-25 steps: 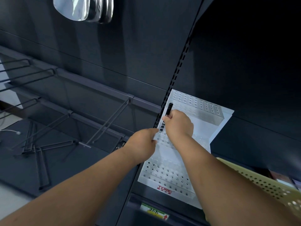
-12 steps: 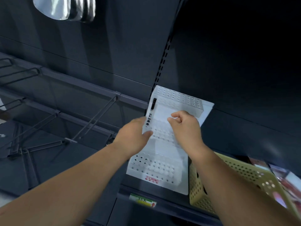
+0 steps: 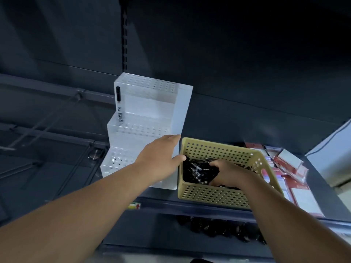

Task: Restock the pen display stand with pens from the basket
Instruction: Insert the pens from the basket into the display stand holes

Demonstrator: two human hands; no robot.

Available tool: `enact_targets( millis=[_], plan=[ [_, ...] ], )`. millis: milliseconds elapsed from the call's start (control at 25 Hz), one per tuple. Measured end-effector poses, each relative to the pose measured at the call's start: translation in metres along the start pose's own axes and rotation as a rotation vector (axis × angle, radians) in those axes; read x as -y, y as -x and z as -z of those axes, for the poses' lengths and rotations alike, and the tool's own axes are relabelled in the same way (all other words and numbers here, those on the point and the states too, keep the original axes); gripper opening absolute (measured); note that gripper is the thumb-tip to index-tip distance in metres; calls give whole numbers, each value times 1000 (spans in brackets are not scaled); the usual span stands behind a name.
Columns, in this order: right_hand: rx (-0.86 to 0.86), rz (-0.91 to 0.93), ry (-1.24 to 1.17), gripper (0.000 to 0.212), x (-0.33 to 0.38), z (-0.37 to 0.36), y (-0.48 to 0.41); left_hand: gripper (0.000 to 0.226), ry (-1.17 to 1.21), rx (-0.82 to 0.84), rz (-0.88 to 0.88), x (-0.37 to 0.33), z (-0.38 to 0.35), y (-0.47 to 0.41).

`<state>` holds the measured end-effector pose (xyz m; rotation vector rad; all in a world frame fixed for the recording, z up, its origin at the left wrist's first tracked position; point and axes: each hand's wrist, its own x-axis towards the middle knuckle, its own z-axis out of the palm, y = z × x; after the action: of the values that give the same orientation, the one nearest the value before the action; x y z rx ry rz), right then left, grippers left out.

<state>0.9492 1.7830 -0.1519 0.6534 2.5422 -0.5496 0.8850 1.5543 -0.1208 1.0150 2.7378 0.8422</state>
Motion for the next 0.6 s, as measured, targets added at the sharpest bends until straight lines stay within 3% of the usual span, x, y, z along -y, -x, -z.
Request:
enact_targets(
  millis=[160,320,440,600],
  plan=[
    [26,112,217,85,-16,4,-18,61,-32,42,7,-20,-20,-8],
    [34,111,391,82,-16,5,-27,63,-62,70,21,-21,-34,-14],
    [-4,165,398,66,-14,1,-29,63,-67,85,25,-22,-44,-18],
    [-18,185,432,60,-11,-5,-32,61,-83,101,37,-24,-52,-24]
  ],
)
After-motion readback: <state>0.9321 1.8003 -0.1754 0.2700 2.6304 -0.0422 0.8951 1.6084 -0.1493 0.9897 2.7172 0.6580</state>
